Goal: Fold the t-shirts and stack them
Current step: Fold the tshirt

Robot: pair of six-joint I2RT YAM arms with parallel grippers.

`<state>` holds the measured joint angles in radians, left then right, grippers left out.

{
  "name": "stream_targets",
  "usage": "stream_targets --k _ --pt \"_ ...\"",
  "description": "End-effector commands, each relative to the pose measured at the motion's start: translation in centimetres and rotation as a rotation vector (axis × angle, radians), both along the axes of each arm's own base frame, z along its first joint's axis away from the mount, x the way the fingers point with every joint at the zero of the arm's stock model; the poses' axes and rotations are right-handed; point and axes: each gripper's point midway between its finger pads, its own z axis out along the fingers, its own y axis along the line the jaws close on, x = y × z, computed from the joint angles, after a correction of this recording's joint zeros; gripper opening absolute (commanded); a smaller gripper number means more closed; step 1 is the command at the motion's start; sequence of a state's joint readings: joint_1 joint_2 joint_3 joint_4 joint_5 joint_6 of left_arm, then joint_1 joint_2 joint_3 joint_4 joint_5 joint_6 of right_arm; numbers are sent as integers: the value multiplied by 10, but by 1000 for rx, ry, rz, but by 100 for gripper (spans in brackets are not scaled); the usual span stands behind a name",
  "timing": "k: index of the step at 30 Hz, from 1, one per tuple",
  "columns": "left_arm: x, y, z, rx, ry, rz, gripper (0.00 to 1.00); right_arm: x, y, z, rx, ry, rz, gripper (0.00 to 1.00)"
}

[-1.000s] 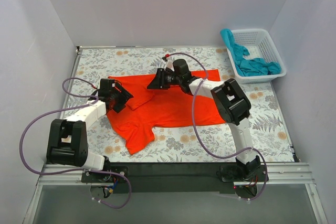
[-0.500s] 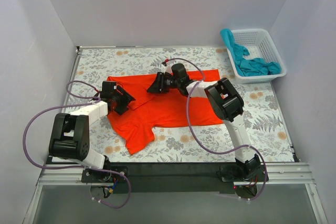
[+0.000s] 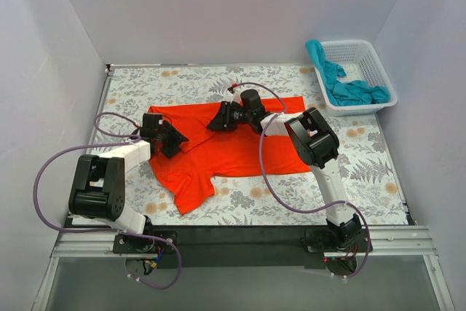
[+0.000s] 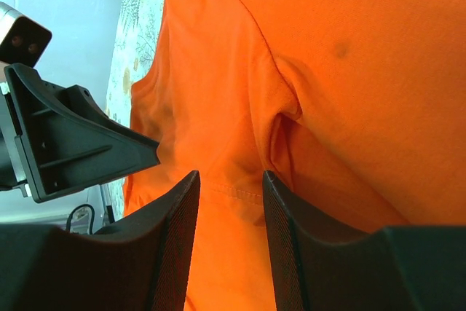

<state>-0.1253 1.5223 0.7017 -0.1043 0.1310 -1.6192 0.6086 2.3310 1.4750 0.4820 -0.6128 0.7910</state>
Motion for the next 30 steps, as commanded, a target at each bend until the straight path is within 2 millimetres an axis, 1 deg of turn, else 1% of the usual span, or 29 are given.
stream_targets --k 1,6,9,10,12,13,16,20,22,26,28,29,30 --pt "1 -2 -2 15 -7 -13 50 1 1 9 32 -26 10 47" --pt "-3 2 -5 43 0 -3 50 0 1 10 33 -30 14 47" --pt "-5 -1 -5 45 -1 -21 45 1 2 10 35 -29 16 47" --pt "-6 -1 -6 43 3 -23 38 1 2 10 36 -29 17 47" --pt "-6 -3 -5 37 3 -30 31 0 2 8 33 -25 17 47" --pt "-4 -4 -3 37 -4 -30 25 1 2 9 34 -26 16 47" --pt "-3 -6 0 26 -8 -39 14 0 1 9 34 -26 16 47" --pt "-6 -7 11 11 -4 -30 12 0 0 12 35 -31 14 47" --pt "-7 -8 14 5 -1 -24 11 1 -1 14 35 -32 11 47" --pt "-18 -8 4 4 63 -27 11 2 -3 16 33 -38 3 47" --pt "-24 -5 -6 21 104 -21 20 2 -5 21 33 -49 -3 47" --pt "-25 -3 -8 28 112 -17 26 2 -5 23 34 -57 -1 47" --pt "-25 -1 -7 35 112 -10 36 1 -6 29 38 -66 -2 47"
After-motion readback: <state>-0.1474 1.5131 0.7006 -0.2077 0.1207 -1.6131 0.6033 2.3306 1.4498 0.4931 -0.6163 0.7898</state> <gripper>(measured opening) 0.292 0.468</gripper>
